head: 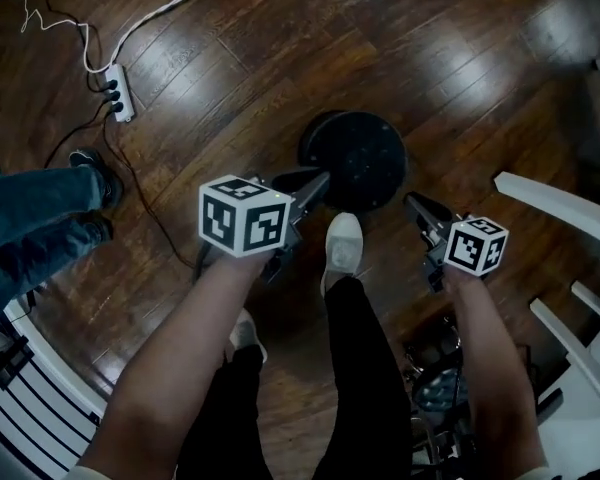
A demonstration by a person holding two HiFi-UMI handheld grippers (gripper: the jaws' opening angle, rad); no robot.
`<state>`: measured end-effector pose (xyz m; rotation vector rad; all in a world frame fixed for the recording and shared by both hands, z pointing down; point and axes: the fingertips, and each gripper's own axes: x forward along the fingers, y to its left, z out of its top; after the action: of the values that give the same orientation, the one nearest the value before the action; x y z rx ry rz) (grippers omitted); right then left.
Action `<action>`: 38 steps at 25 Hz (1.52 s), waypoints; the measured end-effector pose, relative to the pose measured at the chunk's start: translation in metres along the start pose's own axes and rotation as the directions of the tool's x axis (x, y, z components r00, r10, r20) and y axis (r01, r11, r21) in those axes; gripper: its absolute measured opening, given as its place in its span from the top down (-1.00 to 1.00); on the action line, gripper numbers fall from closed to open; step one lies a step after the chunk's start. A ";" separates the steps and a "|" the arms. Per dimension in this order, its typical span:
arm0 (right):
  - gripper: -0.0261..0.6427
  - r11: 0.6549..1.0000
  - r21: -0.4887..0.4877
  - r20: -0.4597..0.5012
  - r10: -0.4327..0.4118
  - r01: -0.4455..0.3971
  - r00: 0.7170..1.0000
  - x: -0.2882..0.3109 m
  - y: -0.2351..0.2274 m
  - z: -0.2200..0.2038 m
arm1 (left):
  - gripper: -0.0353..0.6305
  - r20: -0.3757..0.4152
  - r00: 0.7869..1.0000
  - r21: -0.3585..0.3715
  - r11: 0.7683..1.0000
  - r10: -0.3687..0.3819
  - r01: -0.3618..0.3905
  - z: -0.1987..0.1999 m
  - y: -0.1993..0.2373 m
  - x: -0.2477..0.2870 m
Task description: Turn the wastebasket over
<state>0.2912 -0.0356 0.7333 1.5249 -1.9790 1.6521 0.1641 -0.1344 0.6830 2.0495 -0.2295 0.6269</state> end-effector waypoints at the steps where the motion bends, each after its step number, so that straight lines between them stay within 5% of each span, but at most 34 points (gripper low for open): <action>1: 0.78 0.999 -0.035 -0.011 -0.004 0.004 1.000 -0.013 0.020 -0.002 | 0.89 -0.006 1.000 0.020 1.000 -0.003 0.004 -0.001 -0.013 -0.015; 6: 0.78 0.981 -0.182 0.015 -0.063 0.065 0.998 -0.083 0.125 -0.010 | 0.89 0.015 0.997 0.132 0.988 -0.078 0.075 -0.006 -0.097 -0.108; 15: 0.79 0.977 -0.144 0.225 -0.120 0.155 0.967 -0.261 0.348 -0.079 | 0.89 0.007 0.979 0.315 0.930 -0.202 0.189 -0.047 -0.274 -0.322; 19: 0.79 0.948 -0.270 0.224 -0.110 0.171 0.968 -0.326 0.416 -0.115 | 0.89 0.043 0.974 0.370 0.909 -0.222 0.191 -0.066 -0.327 -0.397; 26: 0.69 0.861 -0.466 0.276 -0.080 0.206 0.958 -0.421 0.485 -0.182 | 0.89 0.155 0.957 0.479 0.866 -0.247 0.145 -0.134 -0.411 -0.482; 38: 0.58 0.825 -0.516 0.381 -0.020 0.231 0.924 -0.567 0.547 -0.331 | 0.89 0.231 0.939 0.580 0.811 -0.255 0.078 -0.274 -0.554 -0.556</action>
<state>-0.0029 0.4964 0.1330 1.7413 -2.1942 0.6631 -0.1813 0.3443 0.0973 2.7107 -0.0271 0.2795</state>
